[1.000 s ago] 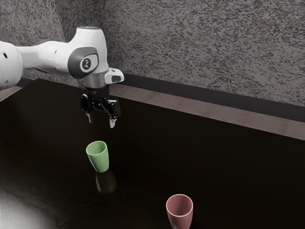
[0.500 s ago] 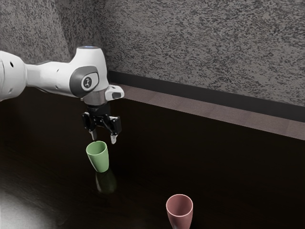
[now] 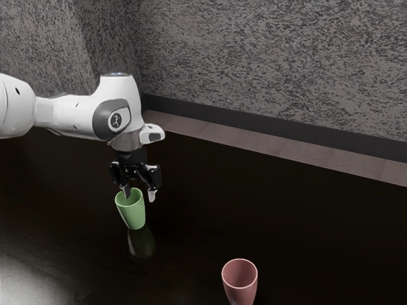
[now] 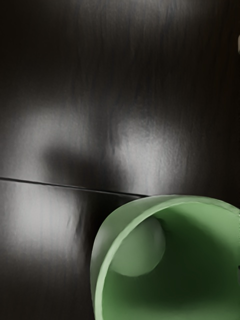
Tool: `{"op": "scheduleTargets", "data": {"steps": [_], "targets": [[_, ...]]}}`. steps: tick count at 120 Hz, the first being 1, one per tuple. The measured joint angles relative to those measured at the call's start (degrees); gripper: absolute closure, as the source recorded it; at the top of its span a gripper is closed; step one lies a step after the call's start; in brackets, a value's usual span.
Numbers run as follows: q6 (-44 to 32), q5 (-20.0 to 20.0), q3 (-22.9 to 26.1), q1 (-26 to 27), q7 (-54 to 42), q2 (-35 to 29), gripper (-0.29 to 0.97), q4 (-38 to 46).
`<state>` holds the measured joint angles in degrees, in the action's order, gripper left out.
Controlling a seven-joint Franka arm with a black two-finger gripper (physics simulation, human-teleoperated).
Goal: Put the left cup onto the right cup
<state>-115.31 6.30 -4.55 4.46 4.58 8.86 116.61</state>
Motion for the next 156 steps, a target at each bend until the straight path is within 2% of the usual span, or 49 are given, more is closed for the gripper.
{"op": "scheduleTargets", "data": {"steps": [72, 156], "targets": [[-2.4, -1.3, -1.3, 0.6, 0.1, 2.2, 0.17, -0.3], [-4.1, -2.7, -1.3, 0.9, 0.1, 8.2, 0.19, -4.2]]}}
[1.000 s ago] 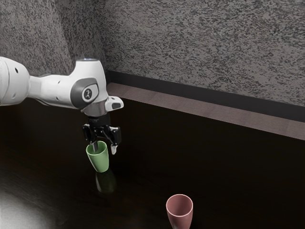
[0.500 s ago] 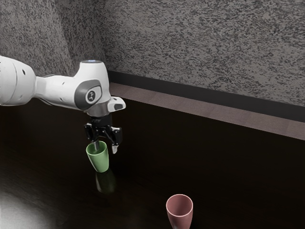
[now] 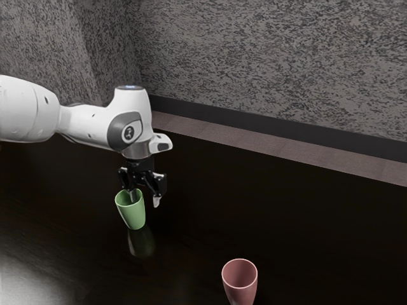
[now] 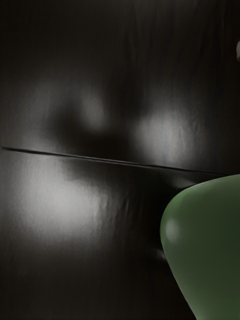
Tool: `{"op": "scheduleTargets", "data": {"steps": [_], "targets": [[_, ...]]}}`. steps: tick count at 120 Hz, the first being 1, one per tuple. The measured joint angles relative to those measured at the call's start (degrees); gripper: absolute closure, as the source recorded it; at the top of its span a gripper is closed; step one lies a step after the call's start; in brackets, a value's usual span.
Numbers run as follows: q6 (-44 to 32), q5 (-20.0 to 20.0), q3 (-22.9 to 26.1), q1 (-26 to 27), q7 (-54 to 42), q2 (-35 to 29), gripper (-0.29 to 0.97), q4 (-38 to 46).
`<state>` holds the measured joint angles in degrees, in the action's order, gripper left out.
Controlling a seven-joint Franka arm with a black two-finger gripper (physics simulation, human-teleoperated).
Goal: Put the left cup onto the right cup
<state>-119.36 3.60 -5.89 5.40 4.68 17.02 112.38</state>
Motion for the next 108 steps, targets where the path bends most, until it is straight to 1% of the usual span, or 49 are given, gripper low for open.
{"op": "scheduleTargets", "data": {"steps": [36, 52, 82, 92, 108], "targets": [[-0.5, 0.0, 0.0, -0.3, 0.0, 1.0, 0.21, 0.0], [-0.6, 0.0, 0.0, -0.3, 0.0, 1.3, 0.25, -0.3], [-0.8, 0.0, -0.1, -0.3, 0.0, 1.4, 0.36, -0.4], [-0.8, -0.1, -0.5, -0.1, 0.1, 1.4, 0.43, -0.4], [-0.8, -0.3, -0.7, 0.0, 0.2, 1.4, 0.51, -0.4]]}}
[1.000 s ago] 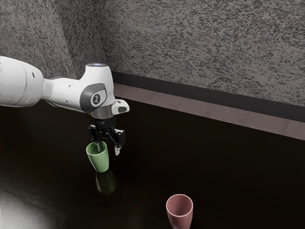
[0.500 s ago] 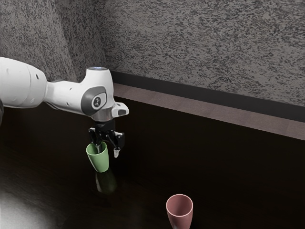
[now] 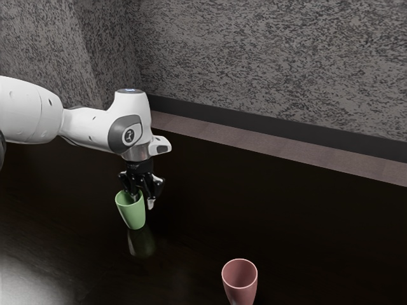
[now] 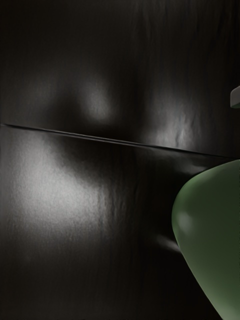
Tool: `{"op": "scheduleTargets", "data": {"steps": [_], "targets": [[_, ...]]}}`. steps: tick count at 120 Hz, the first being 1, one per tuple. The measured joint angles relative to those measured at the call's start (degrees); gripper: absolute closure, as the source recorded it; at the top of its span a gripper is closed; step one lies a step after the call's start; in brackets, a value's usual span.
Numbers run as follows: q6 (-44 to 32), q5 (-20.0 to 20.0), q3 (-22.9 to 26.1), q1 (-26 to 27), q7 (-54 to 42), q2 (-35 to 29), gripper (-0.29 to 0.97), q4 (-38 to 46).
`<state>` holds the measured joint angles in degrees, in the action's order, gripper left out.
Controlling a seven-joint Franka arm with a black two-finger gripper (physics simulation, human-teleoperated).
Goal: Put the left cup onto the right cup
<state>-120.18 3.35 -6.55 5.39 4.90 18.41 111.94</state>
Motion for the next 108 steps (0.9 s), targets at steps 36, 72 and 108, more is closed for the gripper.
{"op": "scheduleTargets", "data": {"steps": [36, 72, 108], "targets": [[0.1, 0.2, 0.0, 0.2, 0.0, 0.0, 0.67, 0.0], [0.4, 0.2, 0.0, 0.5, 0.4, -0.3, 0.76, 0.0], [0.9, -0.3, 0.0, 1.1, 1.3, -1.6, 0.78, 0.0]]}}
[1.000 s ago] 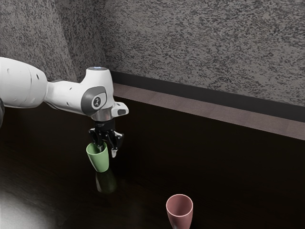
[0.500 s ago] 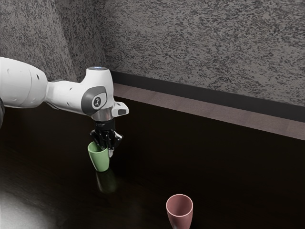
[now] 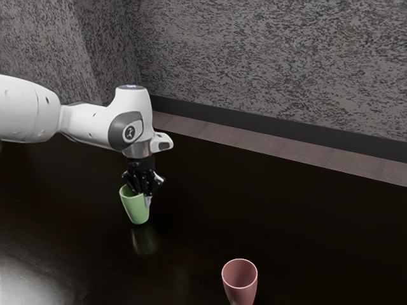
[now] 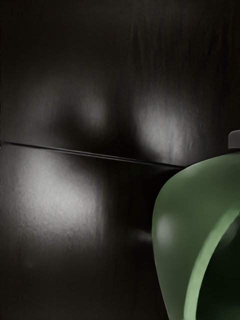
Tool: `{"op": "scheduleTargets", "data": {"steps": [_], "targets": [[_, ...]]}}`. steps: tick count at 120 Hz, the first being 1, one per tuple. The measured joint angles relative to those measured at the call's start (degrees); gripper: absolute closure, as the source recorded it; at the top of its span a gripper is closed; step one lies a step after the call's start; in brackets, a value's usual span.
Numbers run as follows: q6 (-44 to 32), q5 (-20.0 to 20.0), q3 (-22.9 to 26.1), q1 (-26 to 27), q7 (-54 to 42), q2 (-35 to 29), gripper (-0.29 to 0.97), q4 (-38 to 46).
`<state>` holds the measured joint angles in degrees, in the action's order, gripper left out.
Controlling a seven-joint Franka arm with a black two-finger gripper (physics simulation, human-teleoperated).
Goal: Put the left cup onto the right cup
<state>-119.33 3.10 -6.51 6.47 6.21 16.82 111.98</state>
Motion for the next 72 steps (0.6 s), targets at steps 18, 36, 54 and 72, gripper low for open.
{"op": "scheduleTargets", "data": {"steps": [18, 36, 54, 72], "targets": [[0.1, -0.4, 0.0, 1.5, 0.5, -1.0, 0.78, 0.1], [0.4, -2.5, 0.2, 3.4, 1.5, -2.4, 0.78, 0.2], [0.5, -4.6, 0.4, 5.7, 2.7, -3.8, 0.78, 0.5], [0.6, -6.9, 0.7, 8.4, 4.1, -5.7, 0.78, 0.9]]}}
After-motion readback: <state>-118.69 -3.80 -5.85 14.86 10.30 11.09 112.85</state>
